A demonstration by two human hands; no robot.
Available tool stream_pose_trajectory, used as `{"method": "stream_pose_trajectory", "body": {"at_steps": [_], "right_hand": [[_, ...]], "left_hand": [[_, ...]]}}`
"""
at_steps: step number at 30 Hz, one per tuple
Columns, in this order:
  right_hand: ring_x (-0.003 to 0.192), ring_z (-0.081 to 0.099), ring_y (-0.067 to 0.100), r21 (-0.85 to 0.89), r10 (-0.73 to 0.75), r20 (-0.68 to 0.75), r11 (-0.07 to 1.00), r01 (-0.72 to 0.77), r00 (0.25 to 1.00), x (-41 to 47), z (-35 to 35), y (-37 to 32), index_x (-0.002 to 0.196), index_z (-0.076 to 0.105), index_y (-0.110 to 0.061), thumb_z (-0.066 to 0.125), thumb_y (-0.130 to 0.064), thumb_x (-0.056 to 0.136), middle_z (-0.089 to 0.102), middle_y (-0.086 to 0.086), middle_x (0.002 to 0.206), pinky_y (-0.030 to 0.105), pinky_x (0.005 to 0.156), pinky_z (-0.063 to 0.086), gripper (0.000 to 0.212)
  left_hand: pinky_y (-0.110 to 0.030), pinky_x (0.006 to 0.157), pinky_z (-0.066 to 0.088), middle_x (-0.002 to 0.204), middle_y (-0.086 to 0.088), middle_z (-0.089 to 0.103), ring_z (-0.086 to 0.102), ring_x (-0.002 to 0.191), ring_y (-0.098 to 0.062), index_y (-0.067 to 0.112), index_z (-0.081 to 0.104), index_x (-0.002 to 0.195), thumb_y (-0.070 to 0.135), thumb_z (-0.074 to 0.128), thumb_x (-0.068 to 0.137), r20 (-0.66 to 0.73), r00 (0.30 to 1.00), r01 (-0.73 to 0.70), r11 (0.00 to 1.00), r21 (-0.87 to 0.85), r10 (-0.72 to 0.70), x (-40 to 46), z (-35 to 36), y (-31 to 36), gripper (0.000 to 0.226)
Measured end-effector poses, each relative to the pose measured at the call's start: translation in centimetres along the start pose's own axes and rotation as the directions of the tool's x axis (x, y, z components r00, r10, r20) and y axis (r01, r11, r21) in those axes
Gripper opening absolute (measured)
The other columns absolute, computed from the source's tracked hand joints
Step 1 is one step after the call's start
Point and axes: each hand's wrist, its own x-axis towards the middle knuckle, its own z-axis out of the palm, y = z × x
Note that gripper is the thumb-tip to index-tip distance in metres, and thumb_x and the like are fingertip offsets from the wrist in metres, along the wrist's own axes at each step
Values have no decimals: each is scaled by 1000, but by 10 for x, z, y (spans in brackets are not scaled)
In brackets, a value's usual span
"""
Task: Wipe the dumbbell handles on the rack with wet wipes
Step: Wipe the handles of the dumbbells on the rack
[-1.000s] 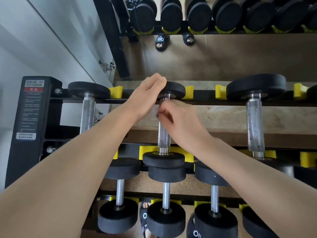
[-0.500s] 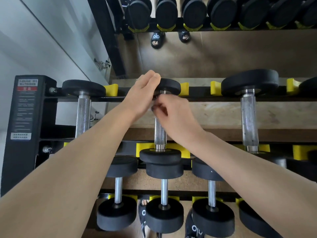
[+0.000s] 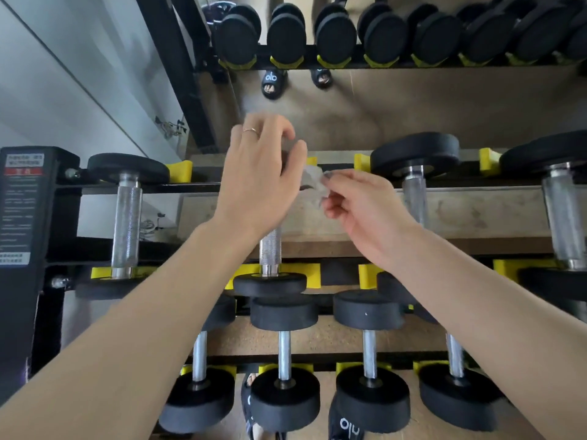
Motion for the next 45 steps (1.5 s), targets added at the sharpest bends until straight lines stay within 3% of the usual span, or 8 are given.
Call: {"method": "stream_pose_trajectory", "body": {"at_steps": [6,14,19,25,33,38,41,45], "right_hand": [[69,60,15,235,1,67,972,-16,998,-12,-35,-19,102,64,-1,53,-6,100,63,9,78,30,71,50,12],[68,64,11,-603,-373,-198,775,187,907,-19,-125,-30,94,65,-26,56,-14,91,71,-1,83,38,67,56,15],[86,68,14,-586,-285,-288,807,67,914,-14,-162,-23,108,61,-26,51,-26,98,68,-3,102,46,84,59,14],[99,69,25,-271,104,-250,947,-173,963,-2,-143,7,118,61,-23,33,-41,106,71,8,109,44,93,56,36],[103,66,19,-219,-147,-395,974,62,907,7,-131,7,122,57,-26,35,-42,105,67,-1,112,39,96,52,31],[126,44,2,-739,-666,-54,528,419,744,13,-134,-38,135,53,-31,32,-34,107,52,-14,134,15,100,33,35],[121,52,16,-850,-561,179,326,414,808,44,-126,-62,124,64,-21,24,-37,108,64,-1,126,31,102,39,46],[90,60,36,-920,-476,224,184,345,851,59,-118,-58,102,65,-7,27,-37,109,67,16,93,44,76,48,49]], "left_hand": [[-41,78,59,82,1,66,65,75,-15,17,59,99,34,51,103,404,902,342,821,-456,-151,-8,24,56,19],[-33,71,56,81,-9,70,61,63,-8,14,68,97,33,65,97,355,885,441,783,-439,-300,-25,68,84,19],[-42,98,57,84,6,75,74,88,-14,18,74,94,19,63,95,475,782,619,601,-507,-404,-29,101,99,11],[-44,88,58,84,-4,73,70,84,-21,13,69,91,24,70,91,350,839,543,675,-499,-416,-27,121,103,11],[-38,68,46,74,3,60,53,67,-14,20,54,81,38,58,100,355,865,488,760,-430,-354,-27,136,103,27],[-39,69,53,61,2,58,52,58,-13,16,56,78,33,62,99,339,796,595,550,-586,-501,-16,139,104,28],[-20,53,46,58,3,55,49,48,-5,14,56,77,29,64,98,318,755,619,462,-635,-573,-8,144,110,28],[-31,62,46,65,0,56,52,60,-13,8,58,78,27,66,96,232,817,549,590,-592,-528,-12,151,111,28]]}}
